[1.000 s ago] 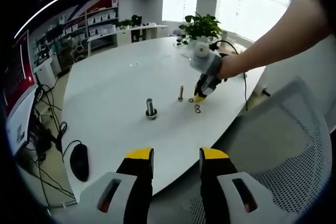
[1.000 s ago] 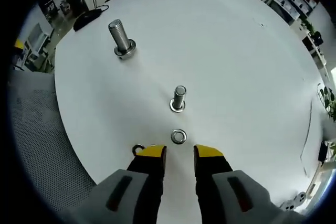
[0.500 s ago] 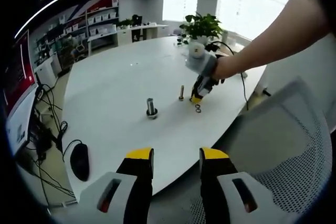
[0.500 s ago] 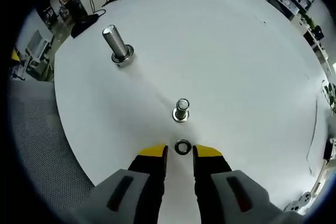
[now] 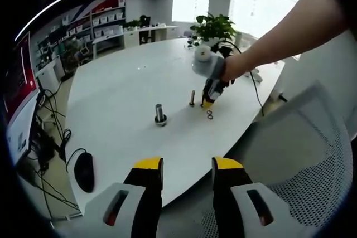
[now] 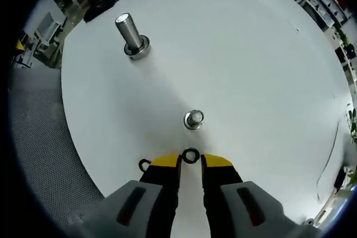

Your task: Place the washer onto the threaded stud by aligning its center hole with the stud, sliding it down to the base, and recovering from edge contact or off-axis alignment until the washer reaches the visible bottom stop.

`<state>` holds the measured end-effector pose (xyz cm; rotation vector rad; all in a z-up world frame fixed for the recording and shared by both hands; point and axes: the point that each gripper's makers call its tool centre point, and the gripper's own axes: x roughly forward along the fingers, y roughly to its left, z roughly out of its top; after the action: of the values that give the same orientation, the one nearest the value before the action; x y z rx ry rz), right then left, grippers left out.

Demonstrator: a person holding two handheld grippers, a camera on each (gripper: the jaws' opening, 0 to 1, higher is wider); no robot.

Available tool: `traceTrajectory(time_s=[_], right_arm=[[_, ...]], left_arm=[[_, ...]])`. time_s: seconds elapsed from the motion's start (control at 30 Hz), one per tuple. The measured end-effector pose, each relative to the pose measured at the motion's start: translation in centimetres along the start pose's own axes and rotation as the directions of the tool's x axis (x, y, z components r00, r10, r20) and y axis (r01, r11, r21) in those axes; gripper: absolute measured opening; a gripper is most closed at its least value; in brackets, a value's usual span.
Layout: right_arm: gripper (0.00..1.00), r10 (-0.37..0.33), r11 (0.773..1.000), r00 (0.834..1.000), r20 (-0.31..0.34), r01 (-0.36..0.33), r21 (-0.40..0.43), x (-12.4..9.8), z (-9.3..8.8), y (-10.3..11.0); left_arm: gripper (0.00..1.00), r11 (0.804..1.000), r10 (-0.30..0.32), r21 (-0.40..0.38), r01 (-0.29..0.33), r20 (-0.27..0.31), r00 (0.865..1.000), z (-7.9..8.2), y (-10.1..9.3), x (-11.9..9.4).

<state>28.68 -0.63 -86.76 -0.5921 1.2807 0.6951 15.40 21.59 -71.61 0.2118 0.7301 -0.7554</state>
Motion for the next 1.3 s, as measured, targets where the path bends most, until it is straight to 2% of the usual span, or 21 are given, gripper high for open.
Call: traceTrajectory(time_s=[0.37,0.6,0.87,0.97,1.0,1.03,1.07,1.2,1.3], right_arm=[[0.17,0.004,1.0,1.0,-0.02,-0.005,-0.03,0.0,0.0,0.1],[0.17,0.007,0.997,0.997,-0.073,-0.013,-0.075,0.2,0.1,0.1],[0.16,-0.027,0.994,0.997,-0.067,0.02,-0.108,0.1,0.1,0.3],[0.16,-0.058,0.987,0.996,-0.072,0.046,-0.154,0.2,0.2,0.4],[0.15,-0.042,0.988,0.995,-0.088,0.029,-0.154,0.3,0.0,1.1],[0.15,-0.083,0.986,0.993,-0.088,0.068,-0.153,0.1,0.0,0.6],[0.15,-0.083,0.977,0.993,-0.081,0.065,-0.205,0.4,0.3,0.3],[0.15,-0.087,0.984,0.99,-0.108,0.068,-0.166,0.4,0.4,0.0],[0.15,-0.083,0.991,0.992,-0.096,0.073,-0.11,0.3,0.3,0.0]], left_arm=[[0.33,1.0,-0.004,0.0,0.004,-0.005,1.0,-0.1,-0.1,0.0],[0.33,1.0,0.0,-0.001,0.0,-0.006,1.0,-0.1,0.0,0.0],[0.33,1.0,0.003,0.001,-0.003,-0.008,1.0,-0.1,0.0,0.0],[0.33,1.0,0.005,0.001,-0.005,-0.008,1.0,-0.1,0.1,0.0],[0.33,1.0,0.005,0.001,-0.005,-0.008,1.0,-0.1,0.1,0.0],[0.33,1.0,0.005,0.002,-0.005,-0.009,1.0,-0.2,0.0,0.0],[0.33,1.0,0.005,0.004,-0.004,-0.012,1.0,-0.2,0.0,0.0],[0.33,1.0,0.006,0.005,-0.006,-0.012,1.0,-0.2,0.1,0.1],[0.33,1.0,0.01,0.007,-0.01,-0.015,1.0,-0.3,0.1,0.1]])
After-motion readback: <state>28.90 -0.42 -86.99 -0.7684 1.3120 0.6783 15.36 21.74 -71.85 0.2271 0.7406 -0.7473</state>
